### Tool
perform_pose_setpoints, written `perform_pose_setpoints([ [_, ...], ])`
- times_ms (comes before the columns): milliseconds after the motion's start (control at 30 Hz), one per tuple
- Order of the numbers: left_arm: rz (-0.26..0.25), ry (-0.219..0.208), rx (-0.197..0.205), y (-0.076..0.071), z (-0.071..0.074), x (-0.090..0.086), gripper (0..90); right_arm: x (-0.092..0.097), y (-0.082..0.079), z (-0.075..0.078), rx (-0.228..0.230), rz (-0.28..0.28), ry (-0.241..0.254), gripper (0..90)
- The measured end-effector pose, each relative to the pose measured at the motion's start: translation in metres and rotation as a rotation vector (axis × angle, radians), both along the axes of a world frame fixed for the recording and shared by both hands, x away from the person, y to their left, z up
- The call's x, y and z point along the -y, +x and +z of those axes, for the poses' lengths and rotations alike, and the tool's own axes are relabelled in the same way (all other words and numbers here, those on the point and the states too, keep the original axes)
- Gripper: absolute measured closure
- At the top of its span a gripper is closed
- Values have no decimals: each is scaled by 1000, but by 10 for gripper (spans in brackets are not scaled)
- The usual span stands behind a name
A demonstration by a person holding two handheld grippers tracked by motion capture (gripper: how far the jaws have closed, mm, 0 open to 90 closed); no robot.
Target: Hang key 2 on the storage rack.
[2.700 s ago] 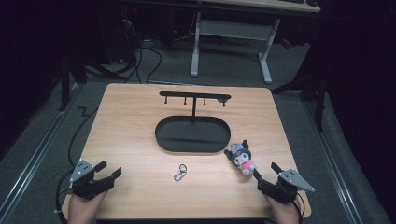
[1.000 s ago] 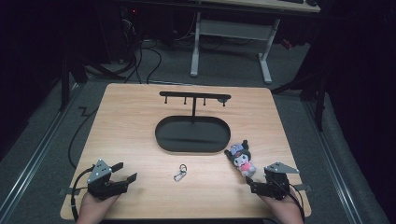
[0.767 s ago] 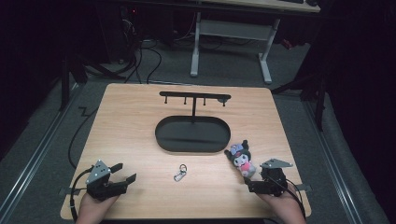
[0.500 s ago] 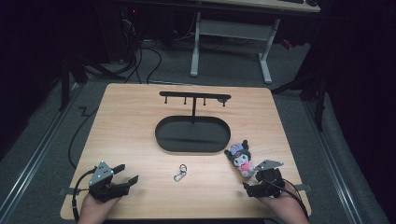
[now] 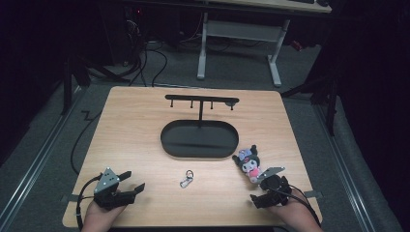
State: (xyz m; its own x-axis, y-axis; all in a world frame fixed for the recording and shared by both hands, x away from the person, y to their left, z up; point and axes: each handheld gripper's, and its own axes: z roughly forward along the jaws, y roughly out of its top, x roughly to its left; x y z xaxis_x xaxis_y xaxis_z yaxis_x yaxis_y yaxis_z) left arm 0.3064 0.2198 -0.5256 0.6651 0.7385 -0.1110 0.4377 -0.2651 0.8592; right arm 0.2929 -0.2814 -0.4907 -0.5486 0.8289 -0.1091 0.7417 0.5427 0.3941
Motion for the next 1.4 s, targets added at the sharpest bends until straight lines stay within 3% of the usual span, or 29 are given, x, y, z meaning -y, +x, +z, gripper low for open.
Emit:
perform_pose_setpoints([
  [200,-6,3,0,-1,0,1,277,-2,6,8,-52,37,-48,154],
  [333,-6,1,5,-1,0,1,277,-2,10,11,-95,39,-41,158],
  [400,-7,0,6,-1,0,1,276,-2,14,12,-146,28,-43,159],
  [567,-11,3,8,-2,1,1,276,-4,20,16,-208,49,-76,165],
  [1067,-18,-2,5,-2,1,-1,275,-9,47,37,-243,37,-57,252],
  [1400,-18,-5,6,-1,0,-2,276,-11,68,31,-260,-38,-58,83],
])
